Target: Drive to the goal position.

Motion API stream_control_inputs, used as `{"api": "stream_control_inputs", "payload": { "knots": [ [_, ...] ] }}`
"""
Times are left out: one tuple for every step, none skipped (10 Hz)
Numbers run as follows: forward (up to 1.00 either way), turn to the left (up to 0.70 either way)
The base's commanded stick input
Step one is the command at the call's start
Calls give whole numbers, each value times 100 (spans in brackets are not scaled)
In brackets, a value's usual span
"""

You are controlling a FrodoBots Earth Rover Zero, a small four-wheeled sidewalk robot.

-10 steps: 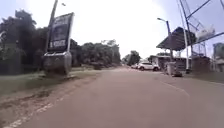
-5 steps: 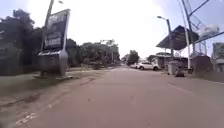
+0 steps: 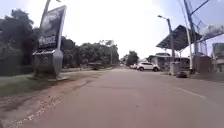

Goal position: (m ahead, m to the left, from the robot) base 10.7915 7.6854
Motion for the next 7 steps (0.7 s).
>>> {"api": "stream_control_inputs", "payload": {
  "knots": [
    [70,0],
    [70,0],
    [70,0],
    [70,0],
    [70,0],
    [70,0],
    [70,0]
  ]
}}
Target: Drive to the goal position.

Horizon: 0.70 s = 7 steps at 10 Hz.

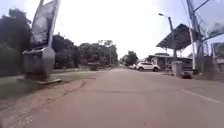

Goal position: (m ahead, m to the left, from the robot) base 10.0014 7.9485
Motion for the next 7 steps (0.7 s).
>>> {"api": "stream_control_inputs", "payload": {
  "knots": [
    [70,0],
    [70,0],
    [70,0],
    [70,0],
    [70,0],
    [70,0],
    [70,0]
  ]
}}
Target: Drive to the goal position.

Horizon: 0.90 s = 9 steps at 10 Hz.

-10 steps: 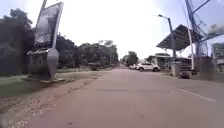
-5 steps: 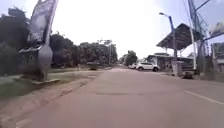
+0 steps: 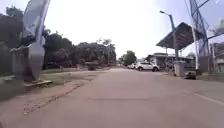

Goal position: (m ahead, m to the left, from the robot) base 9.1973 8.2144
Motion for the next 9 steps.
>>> {"api": "stream_control_inputs", "payload": {
  "knots": [
    [70,0],
    [70,0],
    [70,0],
    [70,0],
    [70,0],
    [70,0],
    [70,0],
    [70,0],
    [70,0]
  ]
}}
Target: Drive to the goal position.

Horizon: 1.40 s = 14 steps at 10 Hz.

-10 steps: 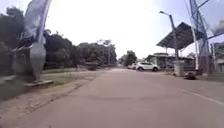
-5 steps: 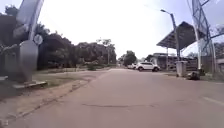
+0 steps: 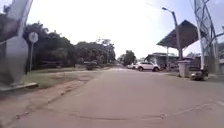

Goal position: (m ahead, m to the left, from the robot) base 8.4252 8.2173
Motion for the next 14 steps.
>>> {"api": "stream_control_inputs", "payload": {
  "knots": [
    [70,0],
    [70,0],
    [70,0],
    [70,0],
    [70,0],
    [70,0],
    [70,0],
    [70,0],
    [70,0],
    [70,0],
    [70,0],
    [70,0],
    [70,0],
    [70,0]
  ]
}}
